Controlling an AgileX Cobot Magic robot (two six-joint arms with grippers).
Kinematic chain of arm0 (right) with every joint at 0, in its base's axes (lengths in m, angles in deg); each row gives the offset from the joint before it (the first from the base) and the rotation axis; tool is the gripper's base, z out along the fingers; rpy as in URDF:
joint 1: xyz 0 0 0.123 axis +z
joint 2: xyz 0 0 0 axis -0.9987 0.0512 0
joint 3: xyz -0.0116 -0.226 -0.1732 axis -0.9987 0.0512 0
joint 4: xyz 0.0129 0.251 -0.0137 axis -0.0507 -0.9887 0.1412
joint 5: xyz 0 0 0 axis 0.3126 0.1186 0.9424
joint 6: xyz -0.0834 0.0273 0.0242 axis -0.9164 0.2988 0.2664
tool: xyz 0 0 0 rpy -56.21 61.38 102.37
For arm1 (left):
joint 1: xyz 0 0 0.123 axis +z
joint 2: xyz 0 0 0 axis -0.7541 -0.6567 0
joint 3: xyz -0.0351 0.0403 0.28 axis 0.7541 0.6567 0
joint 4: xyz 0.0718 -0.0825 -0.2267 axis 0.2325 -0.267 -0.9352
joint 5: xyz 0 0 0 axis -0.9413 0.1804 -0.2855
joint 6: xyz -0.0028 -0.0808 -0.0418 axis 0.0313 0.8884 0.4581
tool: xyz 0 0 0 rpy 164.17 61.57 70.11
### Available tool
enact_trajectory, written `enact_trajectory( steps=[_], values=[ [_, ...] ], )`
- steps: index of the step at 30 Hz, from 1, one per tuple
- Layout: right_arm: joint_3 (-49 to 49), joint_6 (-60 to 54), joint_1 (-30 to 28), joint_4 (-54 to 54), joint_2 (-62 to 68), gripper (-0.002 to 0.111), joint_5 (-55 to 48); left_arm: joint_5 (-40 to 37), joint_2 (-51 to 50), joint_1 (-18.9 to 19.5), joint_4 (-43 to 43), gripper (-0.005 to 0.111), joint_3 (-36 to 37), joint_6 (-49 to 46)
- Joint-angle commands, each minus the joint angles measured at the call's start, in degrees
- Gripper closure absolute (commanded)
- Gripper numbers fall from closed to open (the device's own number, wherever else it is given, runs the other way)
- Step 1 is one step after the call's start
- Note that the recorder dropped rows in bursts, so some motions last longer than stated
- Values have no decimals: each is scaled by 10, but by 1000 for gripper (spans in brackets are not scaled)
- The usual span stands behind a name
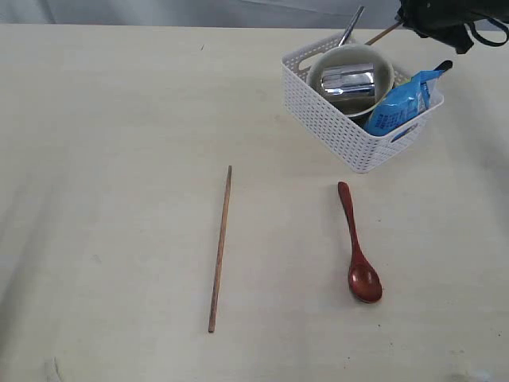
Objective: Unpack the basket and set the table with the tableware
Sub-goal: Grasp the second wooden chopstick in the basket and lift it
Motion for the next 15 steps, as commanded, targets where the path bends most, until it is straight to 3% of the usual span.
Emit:
enact_trajectory(
  steps=[1, 4, 6, 15],
  values=[
    [-4, 0, -2, 3, -4, 94, 13, 4, 1, -5, -3, 69, 1, 3],
    [-4, 0, -2, 3, -5, 98, 16, 4, 1, -5, -3, 69, 1, 3],
    [-4, 0, -2, 5, -6, 108, 16, 4, 1, -5, -3, 69, 1, 3],
    [-4, -2, -2, 5, -27, 109, 41, 4, 1, -5, -3, 69, 1, 3]
  ],
)
